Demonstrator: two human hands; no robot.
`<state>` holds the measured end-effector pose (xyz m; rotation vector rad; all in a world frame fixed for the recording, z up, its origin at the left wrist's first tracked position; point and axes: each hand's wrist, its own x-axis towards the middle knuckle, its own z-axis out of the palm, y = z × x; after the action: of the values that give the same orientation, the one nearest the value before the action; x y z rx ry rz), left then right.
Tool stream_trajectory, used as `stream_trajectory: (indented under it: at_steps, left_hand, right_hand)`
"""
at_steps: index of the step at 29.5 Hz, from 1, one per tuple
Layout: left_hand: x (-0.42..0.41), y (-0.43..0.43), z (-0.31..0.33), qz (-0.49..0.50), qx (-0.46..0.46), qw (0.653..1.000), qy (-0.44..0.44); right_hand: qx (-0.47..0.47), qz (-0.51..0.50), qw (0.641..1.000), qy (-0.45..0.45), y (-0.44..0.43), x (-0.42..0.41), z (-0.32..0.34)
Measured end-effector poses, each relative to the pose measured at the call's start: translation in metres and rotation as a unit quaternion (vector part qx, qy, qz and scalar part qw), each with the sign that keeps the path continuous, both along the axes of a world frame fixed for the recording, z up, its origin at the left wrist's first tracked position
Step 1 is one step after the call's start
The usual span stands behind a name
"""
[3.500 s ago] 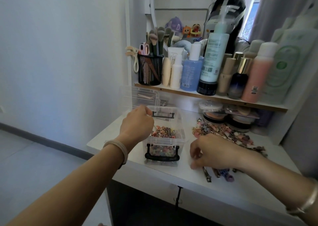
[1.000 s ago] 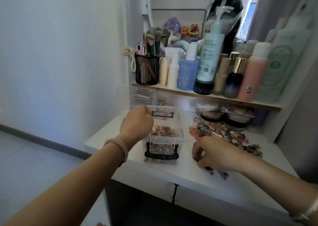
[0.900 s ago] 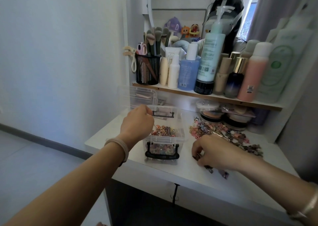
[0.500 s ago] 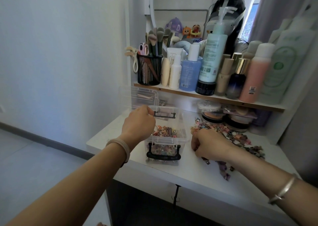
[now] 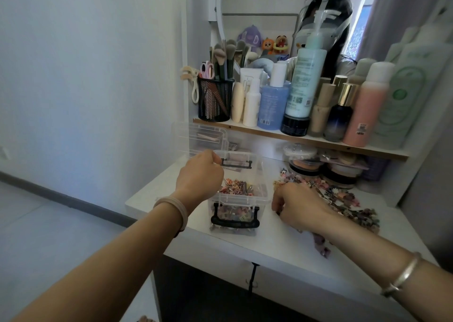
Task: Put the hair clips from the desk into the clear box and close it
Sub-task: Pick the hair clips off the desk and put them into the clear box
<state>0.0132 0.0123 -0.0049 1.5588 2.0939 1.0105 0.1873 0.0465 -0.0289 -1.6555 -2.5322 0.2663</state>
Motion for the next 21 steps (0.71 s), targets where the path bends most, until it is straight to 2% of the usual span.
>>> stream_trajectory:
  at_steps: [3,6,8,11,12,13,16,19,21]
  left_hand:
    - [-0.001,-0.001,-0.001,-0.001,0.0,1.0,-0.002]
    - [-0.001,-0.001,0.0,-0.002,0.002,1.0,-0.001]
    - [-0.001,-0.001,0.0,-0.002,0.002,1.0,0.002]
    - [-0.001,-0.001,-0.001,-0.002,0.001,1.0,0.002]
    - [-0.001,-0.001,-0.001,-0.002,0.001,1.0,0.0]
    - [-0.001,-0.001,-0.001,-0.002,0.0,1.0,0.0]
    - [-0.001,-0.001,-0.001,0.001,0.003,1.0,0.003]
    - [-0.001,-0.002,-0.001,0.001,0.004,1.0,-0.002]
    - [-0.001,-0.002,-0.002,0.001,0.001,1.0,-0.003]
  right_hand:
    - [0.015,-0.014,1.0,0.021,0.004,0.003,0.004]
    - [0.023,-0.042,0.994,0.093,0.01,0.006,0.017]
    - [0.012,-0.057,0.981,0.185,0.013,0.004,0.033]
    - [-0.039,-0.018,0.929,0.368,0.008,-0.008,0.059]
    - [-0.055,0.008,0.915,0.399,0.005,-0.013,0.064]
    - [-0.067,0.033,0.911,0.405,0.002,-0.019,0.066]
    - [-0.091,0.084,0.929,0.35,-0.002,-0.029,0.063]
    - [-0.046,0.054,0.937,0.343,0.005,-0.018,0.063]
    - [0.005,0.013,0.968,0.251,0.007,-0.002,0.058]
